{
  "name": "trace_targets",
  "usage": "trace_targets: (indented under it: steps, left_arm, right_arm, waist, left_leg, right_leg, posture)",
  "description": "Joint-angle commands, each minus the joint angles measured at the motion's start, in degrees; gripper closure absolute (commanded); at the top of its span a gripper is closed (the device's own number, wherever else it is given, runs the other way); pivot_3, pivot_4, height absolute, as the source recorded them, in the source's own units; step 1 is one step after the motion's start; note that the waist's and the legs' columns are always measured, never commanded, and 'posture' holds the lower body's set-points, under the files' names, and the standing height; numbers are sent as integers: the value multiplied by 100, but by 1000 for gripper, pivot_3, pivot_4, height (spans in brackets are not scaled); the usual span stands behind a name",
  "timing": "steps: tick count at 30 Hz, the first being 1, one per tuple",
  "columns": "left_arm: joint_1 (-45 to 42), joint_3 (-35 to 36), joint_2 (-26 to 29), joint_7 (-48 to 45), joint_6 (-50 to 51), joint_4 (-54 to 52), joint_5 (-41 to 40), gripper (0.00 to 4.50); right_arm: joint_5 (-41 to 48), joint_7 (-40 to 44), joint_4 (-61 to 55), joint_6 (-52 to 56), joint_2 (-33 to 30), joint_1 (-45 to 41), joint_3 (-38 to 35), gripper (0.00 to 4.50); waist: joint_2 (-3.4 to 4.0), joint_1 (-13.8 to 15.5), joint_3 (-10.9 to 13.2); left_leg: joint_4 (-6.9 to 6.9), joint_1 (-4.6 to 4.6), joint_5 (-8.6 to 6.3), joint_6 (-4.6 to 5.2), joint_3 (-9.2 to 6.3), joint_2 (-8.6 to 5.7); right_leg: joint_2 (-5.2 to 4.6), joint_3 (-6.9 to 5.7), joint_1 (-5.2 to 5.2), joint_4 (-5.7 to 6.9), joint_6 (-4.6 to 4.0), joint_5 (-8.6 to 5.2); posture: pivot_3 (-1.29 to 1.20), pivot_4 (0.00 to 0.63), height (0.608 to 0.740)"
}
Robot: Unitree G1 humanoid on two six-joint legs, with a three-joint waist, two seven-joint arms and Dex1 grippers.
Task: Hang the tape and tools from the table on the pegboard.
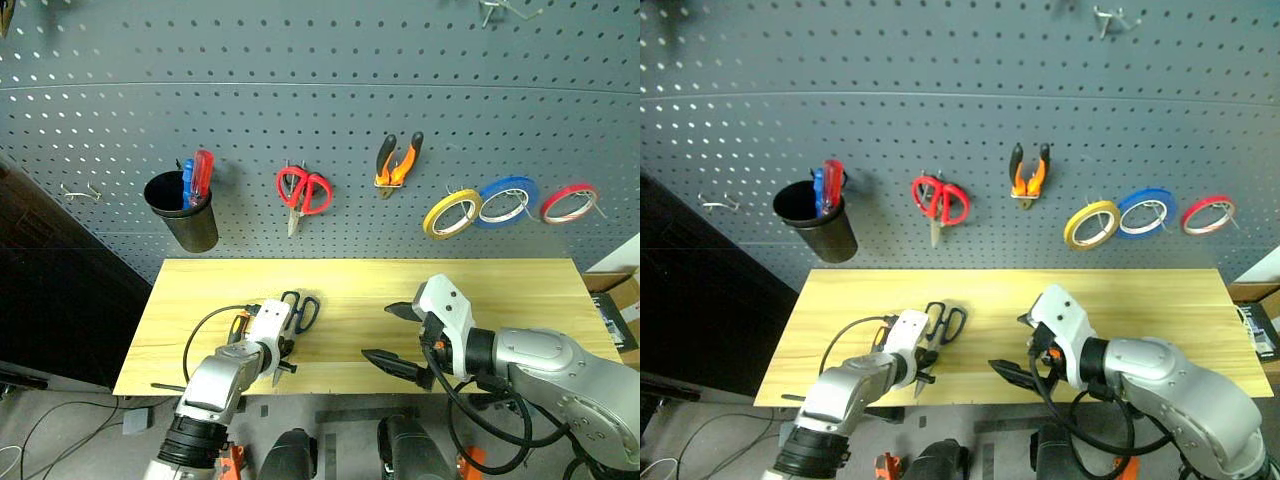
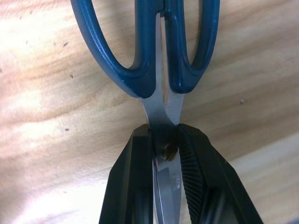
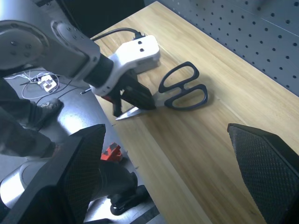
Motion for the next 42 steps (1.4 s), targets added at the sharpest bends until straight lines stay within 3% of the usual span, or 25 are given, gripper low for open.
trace_targets:
  steps: [1, 9, 14, 21, 42]
  left_arm:
    - [69, 64, 312, -409, -721, -468, -53, 3993]
    - [1009, 664, 850, -1422, -3347, -1769, -358, 4016]
    - [1078, 1026, 769, -1198, -4425, -2187, -222, 4017]
    - [666, 1198, 537, -895, -4314, -2357, -411, 4023]
    - [-583, 827, 174, -1152, -3776, -1020, -546, 4032]
  right_arm:
    - [118, -32, -153, -220, -6, -30, -169, 0]
    - [45, -21, -103, -624, -122, -10, -275, 0]
    - [41, 87, -161, -896, -353, -12, -322, 0]
    - [264, 15, -166, -948, -415, -407, -468, 0]
    - [452, -322, 122, -974, -193, -1938, -430, 0]
  waist:
    - [0, 0, 0]
    - [0, 19, 0]
    - [-1, 52, -1]
    - [-6, 68, -5]
    - [-13, 34, -12]
  left_leg:
    - [-1, -7, 0, -1, -2, 3]
    - [-48, -16, -6, -8, -2, 2]
    - [-64, -15, -4, -8, 2, 3]
    - [-62, -9, -3, -4, 12, 1]
    - [-55, -13, -2, -5, 22, 5]
  right_leg:
    - [-4, 1, -2, -8, 0, 1]
    - [-33, 4, -12, -51, -1, 1]
    - [-35, 3, -20, -52, -2, 0]
    - [-20, -12, -15, -45, 0, 0]
    - [1, -7, -27, -35, -1, 1]
  posture:
    - [-58, 211, 740]
    - [-32, 204, 740]
    - [-9, 198, 740]
    - [6, 190, 740]
    - [-17, 190, 740]
